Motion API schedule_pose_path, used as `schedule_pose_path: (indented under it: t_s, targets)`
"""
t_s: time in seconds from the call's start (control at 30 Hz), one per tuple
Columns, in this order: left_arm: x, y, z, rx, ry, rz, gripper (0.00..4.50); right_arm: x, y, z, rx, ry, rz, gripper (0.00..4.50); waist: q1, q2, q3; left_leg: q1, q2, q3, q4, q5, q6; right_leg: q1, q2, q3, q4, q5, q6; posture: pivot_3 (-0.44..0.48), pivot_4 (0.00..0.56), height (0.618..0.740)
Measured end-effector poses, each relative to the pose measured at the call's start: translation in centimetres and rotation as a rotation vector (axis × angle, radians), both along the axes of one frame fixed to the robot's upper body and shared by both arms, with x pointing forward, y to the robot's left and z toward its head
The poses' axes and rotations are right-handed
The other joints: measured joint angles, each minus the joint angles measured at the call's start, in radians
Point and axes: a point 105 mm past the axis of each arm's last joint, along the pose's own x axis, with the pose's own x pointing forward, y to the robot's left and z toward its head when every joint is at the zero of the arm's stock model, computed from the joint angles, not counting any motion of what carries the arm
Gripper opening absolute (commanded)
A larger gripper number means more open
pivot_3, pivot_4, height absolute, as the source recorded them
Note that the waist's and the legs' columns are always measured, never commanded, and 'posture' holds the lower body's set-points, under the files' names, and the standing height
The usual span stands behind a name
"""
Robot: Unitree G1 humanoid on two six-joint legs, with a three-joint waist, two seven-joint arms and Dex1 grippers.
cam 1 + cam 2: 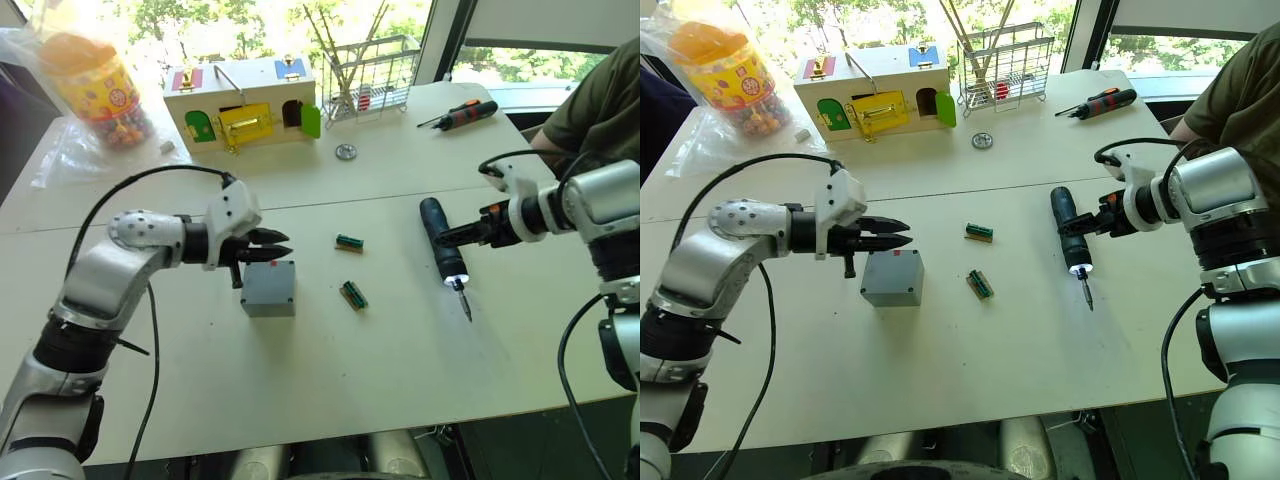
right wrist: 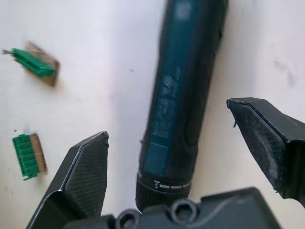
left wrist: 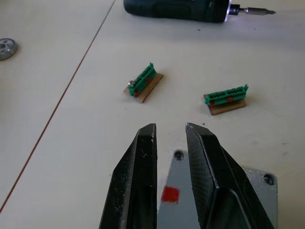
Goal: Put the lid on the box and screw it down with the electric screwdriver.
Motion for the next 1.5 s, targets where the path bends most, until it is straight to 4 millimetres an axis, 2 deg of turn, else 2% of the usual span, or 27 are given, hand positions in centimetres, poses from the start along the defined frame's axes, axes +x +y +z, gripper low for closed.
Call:
schedule_pose_path:
  t_s: [0.1, 0.17, 0.2, 0.27, 0.33, 0.4, 0.53, 0.6, 0.77, 0.97, 1.1, 1.33, 1.43, 1.5]
  targets:
    - [0.7, 3.0, -0.4, 0.046, 0.02, 0.099, 0.94, -0.3, 2.3, 2.3, -0.035, -0.164, 0.156, 4.48, -0.003, 0.0, 0.0, 0.0, 0.0, 0.0, 0.0, 0.0, 0.0, 0.0, 0.0, 0.0, 0.0, 0.0, 0.0, 0.0, 0.15, 0.74]
    - [0.8, 5.0, -1.0, 0.119, 0.013, 0.153, 0.94, -1.8, 4.7, 2.7, -0.012, -0.212, 0.297, 4.48, -0.001, 0.0, 0.0, 0.0, 0.001, -0.001, -0.001, 0.0, 0.0, 0.0, 0.0, -0.001, 0.0, 0.0, 0.0, 0.0, 0.15, 0.74]
    - [0.8, 5.8, -1.4, 0.155, 0.013, 0.171, 0.94, -2.6, 5.9, 2.3, 0.006, -0.218, 0.358, 4.48, 0.0, 0.0, 0.0, 0.0, 0.001, -0.001, -0.001, 0.0, 0.0, 0.0, 0.0, -0.001, 0.0, 0.0, 0.0, 0.0, 0.15, 0.74]
    - [0.5, 7.2, -2.6, 0.208, 0.045, 0.204, 0.94, -4.9, 9.3, 0.2, 0.078, -0.193, 0.505, 4.48, 0.001, -0.001, -0.001, 0.0, 0.001, -0.001, 0.0, 0.0, 0.0, 0.001, 0.0, -0.001, 0.0, 0.0, 0.0, 0.0, 0.15, 0.74]
    - [-0.3, 7.7, -3.8, 0.228, 0.089, 0.208, 0.94, -7.3, 12.6, -2.5, 0.171, -0.137, 0.608, 4.48, 0.002, -0.001, -0.001, 0.0, 0.001, -0.002, 0.001, 0.0, -0.001, 0.001, 0.0, 0.0, 0.001, 0.0, 0.0, 0.0, 0.15, 0.74]
    - [-1.1, 7.8, -5.0, 0.235, 0.136, 0.204, 0.94, -9.0, 15.1, -4.5, 0.238, -0.078, 0.661, 4.48, 0.003, -0.001, -0.001, 0.0, 0.0, -0.002, 0.001, 0.0, -0.001, 0.001, -0.001, 0.0, 0.001, 0.0, 0.0, 0.0, 0.15, 0.74]
    - [-2.7, 6.8, -5.9, 0.225, 0.188, 0.169, 0.94, -9.8, 18.5, -5.1, 0.33, -0.083, 0.678, 4.48, 0.007, -0.002, -0.001, 0.0, 0.0, -0.004, 0.002, 0.001, -0.001, 0.002, -0.001, -0.001, 0.001, 0.0, 0.0, 0.0, 0.15, 0.74]
    - [-3.0, 6.3, -5.8, 0.223, 0.184, 0.156, 0.94, -9.9, 19.2, -5.7, 0.314, -0.08, 0.678, 4.48, 0.006, -0.002, -0.001, 0.0, 0.0, -0.004, 0.002, 0.001, -0.001, 0.002, -0.001, -0.001, 0.001, 0.0, 0.0, 0.0, 0.15, 0.74]
    - [-3.1, 5.2, -5.6, 0.202, 0.174, 0.152, 0.94, -9.9, 19.5, -6.5, 0.298, -0.055, 0.669, 4.48, 0.001, -0.002, -0.001, 0.0, 0.0, -0.004, 0.001, 0.001, -0.001, 0.001, 0.0, -0.001, 0.001, 0.0, 0.0, 0.0, 0.15, 0.74]
    - [-2.9, 4.5, -6.9, 0.224, 0.191, 0.131, 0.94, -10.4, 21.1, -6.9, 0.373, 0.012, 0.683, 4.48, -0.002, -0.002, -0.001, 0.0, 0.0, -0.004, 0.001, 0.001, -0.002, 0.001, 0.0, -0.002, 0.002, 0.0, 0.0, 0.0, 0.15, 0.74]
    - [-1.5, 4.5, -7.2, 0.238, 0.164, 0.137, 0.94, -11.3, 22.5, -7.4, 0.427, 0.092, 0.689, 4.48, 0.002, -0.002, -0.001, 0.0, 0.0, -0.004, 0.002, 0.001, -0.002, 0.001, 0.001, -0.002, 0.002, 0.0, 0.0, 0.0, 0.15, 0.74]
    - [1.3, 2.7, -6.3, 0.202, 0.069, 0.1, 0.94, -12.2, 23.8, -7.5, 0.457, 0.126, 0.689, 4.48, -0.003, -0.003, -0.002, 0.0, -0.001, -0.004, 0.002, 0.001, -0.002, 0.001, 0.002, -0.003, 0.004, 0.0, 0.0, 0.0, 0.15, 0.74]
    - [1.9, 3.0, -6.4, 0.22, 0.047, 0.104, 0.94, -12.0, 23.3, -7.2, 0.422, 0.081, 0.678, 4.48, -0.008, -0.003, -0.002, 0.0, -0.001, -0.004, 0.002, 0.001, -0.002, 0.0, 0.002, -0.003, 0.004, 0.0, 0.0, 0.0, 0.15, 0.74]
    - [1.8, 3.8, -6.6, 0.25, 0.049, 0.115, 0.94, -11.2, 21.9, -6.9, 0.365, 0.037, 0.656, 4.48, -0.007, -0.003, -0.002, 0.0, -0.001, -0.004, 0.001, 0.001, -0.002, 0.0, 0.002, -0.003, 0.004, 0.0, 0.0, 0.0, 0.15, 0.74]
